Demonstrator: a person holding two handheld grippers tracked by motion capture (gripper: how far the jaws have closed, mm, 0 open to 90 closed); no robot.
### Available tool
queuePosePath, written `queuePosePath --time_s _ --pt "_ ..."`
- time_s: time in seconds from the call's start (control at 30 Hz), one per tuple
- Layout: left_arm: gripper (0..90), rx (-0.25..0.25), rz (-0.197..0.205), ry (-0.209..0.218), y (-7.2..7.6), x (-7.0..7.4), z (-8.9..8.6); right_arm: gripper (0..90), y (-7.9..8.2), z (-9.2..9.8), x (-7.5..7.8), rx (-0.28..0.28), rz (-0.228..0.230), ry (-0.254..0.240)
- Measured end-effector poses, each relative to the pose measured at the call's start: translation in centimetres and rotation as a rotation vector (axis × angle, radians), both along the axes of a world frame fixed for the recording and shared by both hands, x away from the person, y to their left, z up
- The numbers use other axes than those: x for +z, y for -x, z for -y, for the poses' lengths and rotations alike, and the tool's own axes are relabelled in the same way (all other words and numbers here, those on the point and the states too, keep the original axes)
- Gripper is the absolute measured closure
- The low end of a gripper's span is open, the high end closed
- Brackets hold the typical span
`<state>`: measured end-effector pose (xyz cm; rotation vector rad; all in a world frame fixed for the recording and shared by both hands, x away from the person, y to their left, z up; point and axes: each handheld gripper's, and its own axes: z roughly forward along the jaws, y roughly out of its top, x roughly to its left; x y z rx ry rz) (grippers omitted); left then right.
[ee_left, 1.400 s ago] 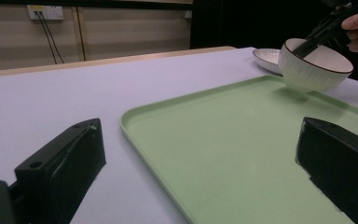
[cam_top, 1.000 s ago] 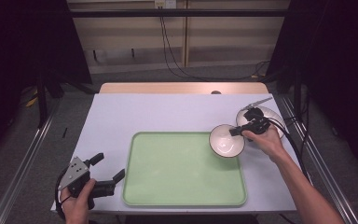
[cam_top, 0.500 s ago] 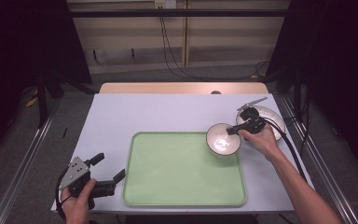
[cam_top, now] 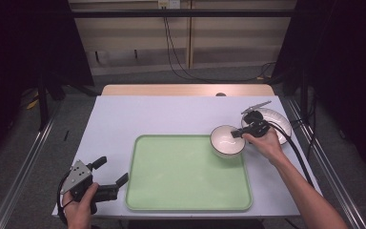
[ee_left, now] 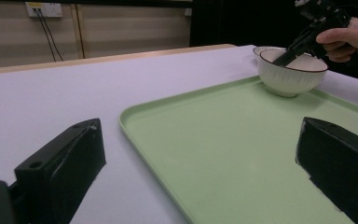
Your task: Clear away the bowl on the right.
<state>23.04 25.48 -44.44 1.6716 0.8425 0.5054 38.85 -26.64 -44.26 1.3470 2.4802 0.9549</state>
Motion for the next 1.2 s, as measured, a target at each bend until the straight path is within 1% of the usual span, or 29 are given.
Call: queuePosePath --time_s 0.03,0.07,0.1,0.13,0.17,0.2,0.23,0.27,0.3,0.4,0.53,0.6,0.67,0.8,0.83,0.9,0.97,1.0,1.03,1.07,1.1,1.13,1.17,1.2 --pt "1.3 -0.001 -0.002 0.001 -0.01 -0.01 -0.03 83.1 0.0 0.0 0.0 0.0 0.0 0.0" --pt "1.3 0.002 0.001 -0.006 -0.01 0.01 -0.09 83.1 0.0 -0.03 -0.07 -0.005 0.005 0.0" --pt "1.2 0.003 0.001 -0.002 -0.03 0.0 -0.07 82.8 0.03 0.0 -0.16 -0.015 -0.008 -0.002" --pt "1.2 0.003 -0.001 -0.003 -0.04 -0.01 -0.05 82.5 0.02 0.03 -0.17 -0.016 -0.005 0.009" --pt "1.3 0.003 -0.001 -0.003 -0.04 -0.01 -0.05 82.5 -0.02 0.07 -0.31 -0.01 0.003 -0.003" --pt "1.3 0.002 0.0 -0.002 -0.04 0.0 -0.01 82.5 -0.02 0.07 -0.33 -0.01 0.004 -0.004" --pt "1.2 0.002 0.0 -0.002 -0.04 0.0 -0.01 82.5 -0.02 0.07 -0.33 -0.01 0.004 -0.004" --pt "1.2 0.0 0.0 -0.003 -0.04 0.01 -0.02 82.4 0.02 -0.05 -0.31 -0.016 0.009 0.006" --pt "1.2 0.001 0.0 -0.003 -0.03 0.0 -0.02 82.4 0.01 -0.05 -0.33 -0.012 0.011 0.002" --pt "1.2 0.001 -0.001 0.0 -0.02 0.0 -0.04 82.3 0.02 -0.13 -0.35 -0.012 0.02 0.011" --pt "1.2 -0.002 -0.001 0.003 0.0 0.01 -0.01 82.1 0.03 -0.15 -0.41 -0.013 0.024 0.004" --pt "1.3 0.001 0.002 -0.002 0.01 0.03 -0.09 81.4 0.14 -0.3 -0.43 -0.019 0.03 0.013" --pt "1.2 0.0 0.002 -0.007 0.01 0.04 -0.16 80.2 0.23 -0.52 -0.62 -0.016 0.034 0.037" --pt "1.2 -0.003 0.001 0.007 0.05 0.03 -0.14 79.9 0.27 -0.6 -0.76 -0.025 0.031 0.036" --pt "1.3 -0.002 0.005 0.002 0.07 0.06 -0.18 79.1 0.24 -0.51 -0.73 -0.023 0.041 0.027" --pt "1.3 -0.001 0.004 0.005 0.12 0.08 -0.23 77.2 0.28 -0.51 -0.75 -0.022 0.04 0.031" --pt "1.3 0.002 0.005 0.006 0.09 0.06 -0.24 74.3 0.31 -0.57 -0.77 -0.022 0.047 0.036" --pt "1.3 -0.001 0.006 0.007 0.08 0.06 -0.23 71.5 0.33 -0.55 -0.7 -0.022 0.045 0.027" --pt "1.3 -0.001 0.006 0.007 0.08 0.06 -0.23 71.5 0.33 -0.55 -0.7 -0.022 0.045 0.027" --pt "1.3 -0.002 0.005 0.007 0.09 0.06 -0.23 64.7 0.42 -0.56 -0.51 -0.034 0.053 0.03" --pt "1.2 -0.004 0.006 0.008 0.08 0.05 -0.23 61.3 0.37 -0.51 -0.47 -0.034 0.063 0.018" --pt "1.2 0.0 0.005 0.007 0.08 0.05 -0.22 61.3 0.37 -0.51 -0.47 -0.034 0.063 0.018" --pt "1.3 0.002 0.005 0.006 0.09 0.06 -0.22 51.1 0.38 -0.38 -0.33 -0.04 0.066 0.017" --pt "1.3 0.001 0.006 0.005 0.11 0.08 -0.24 45.9 0.37 -0.29 -0.32 -0.039 0.077 0.007"
